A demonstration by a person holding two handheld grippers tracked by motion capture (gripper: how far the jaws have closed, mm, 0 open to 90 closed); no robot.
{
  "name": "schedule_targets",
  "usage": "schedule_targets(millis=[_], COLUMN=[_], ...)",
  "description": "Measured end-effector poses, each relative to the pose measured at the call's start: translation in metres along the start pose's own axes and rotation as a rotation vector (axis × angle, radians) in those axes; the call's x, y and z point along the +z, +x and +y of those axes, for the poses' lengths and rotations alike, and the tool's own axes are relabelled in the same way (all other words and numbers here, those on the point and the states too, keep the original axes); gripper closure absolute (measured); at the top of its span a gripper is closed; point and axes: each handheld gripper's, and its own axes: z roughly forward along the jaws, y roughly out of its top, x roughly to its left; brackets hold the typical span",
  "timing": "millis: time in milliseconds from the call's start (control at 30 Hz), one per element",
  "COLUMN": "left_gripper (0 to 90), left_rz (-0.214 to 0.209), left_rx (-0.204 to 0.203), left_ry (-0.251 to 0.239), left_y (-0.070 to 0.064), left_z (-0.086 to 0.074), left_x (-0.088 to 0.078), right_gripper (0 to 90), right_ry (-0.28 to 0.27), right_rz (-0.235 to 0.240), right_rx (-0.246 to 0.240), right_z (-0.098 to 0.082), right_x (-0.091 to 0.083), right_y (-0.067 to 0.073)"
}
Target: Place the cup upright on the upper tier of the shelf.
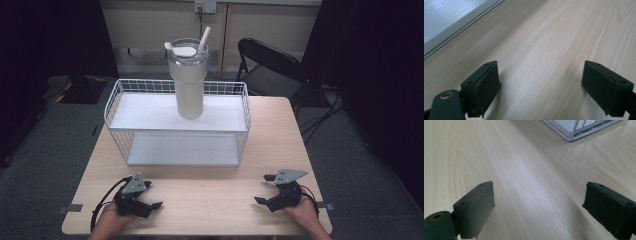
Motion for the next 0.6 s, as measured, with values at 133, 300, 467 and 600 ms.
schedule_targets(millis=[133,300,467,600], left_gripper=[13.9,14.0,13.9,13.9], left_rz=[0.0,0.0,0.0,0.0], left_rx=[0.0,0.0,0.0,0.0], left_ry=[0.0,0.0,0.0,0.0], left_y=[0.0,0.0,0.0,0.0], left_z=[0.0,0.0,0.0,0.0], left_x=[0.0,0.0,0.0,0.0], right_gripper=[8.8,8.8,8.7,7.9], right_ry=[0.025,0.043,0.078,0.082], right_rz=[-0.003,-0.006,-0.015,-0.015], right_rx=[-0.013,-0.017,-0.03,-0.022], right_z=[-0.0024,-0.0035,-0.0041,-0.0041], right_x=[0.0014,0.0021,0.0032,0.0035], right_y=[-0.0005,-0.0015,-0.0011,-0.0017])
